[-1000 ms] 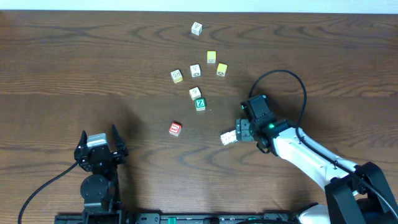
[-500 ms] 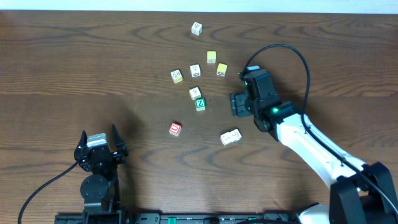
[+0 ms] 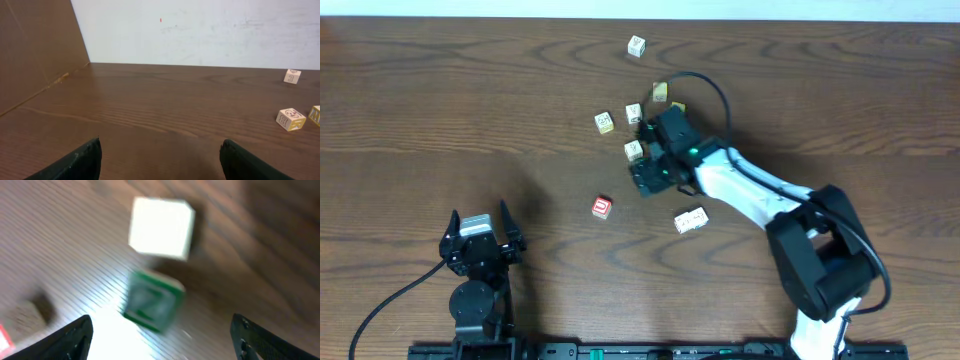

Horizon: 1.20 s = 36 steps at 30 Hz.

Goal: Lift 4 blocks
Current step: 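Lower the right gripper and grasp the green Z block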

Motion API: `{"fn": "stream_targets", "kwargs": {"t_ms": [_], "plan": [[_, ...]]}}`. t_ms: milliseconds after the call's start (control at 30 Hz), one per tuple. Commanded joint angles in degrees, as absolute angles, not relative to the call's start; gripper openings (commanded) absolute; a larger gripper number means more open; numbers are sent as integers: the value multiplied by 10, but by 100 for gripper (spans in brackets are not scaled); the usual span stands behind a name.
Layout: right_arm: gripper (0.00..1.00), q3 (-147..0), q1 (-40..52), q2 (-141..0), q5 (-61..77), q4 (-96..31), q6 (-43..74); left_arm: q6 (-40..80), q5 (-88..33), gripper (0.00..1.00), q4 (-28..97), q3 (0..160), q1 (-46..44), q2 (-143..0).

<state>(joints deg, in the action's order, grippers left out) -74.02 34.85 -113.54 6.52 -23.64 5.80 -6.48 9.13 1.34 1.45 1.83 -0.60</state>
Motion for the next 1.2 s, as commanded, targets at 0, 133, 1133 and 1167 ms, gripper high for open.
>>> {"fn": "stream_targets", "kwargs": {"t_ms": [0, 133, 1133, 1167], "plan": [[85, -760, 370, -1143, 37, -239, 52, -73, 95, 76, 34, 2, 21, -3], [80, -760, 388, -1143, 1, -247, 78, -73, 95, 76, 34, 2, 21, -3], [38, -759, 404, -1176, -60, -222, 217, -73, 95, 76, 34, 2, 21, -3], [34, -759, 404, -1177, -59, -222, 216, -73, 95, 76, 34, 2, 21, -3]]}}
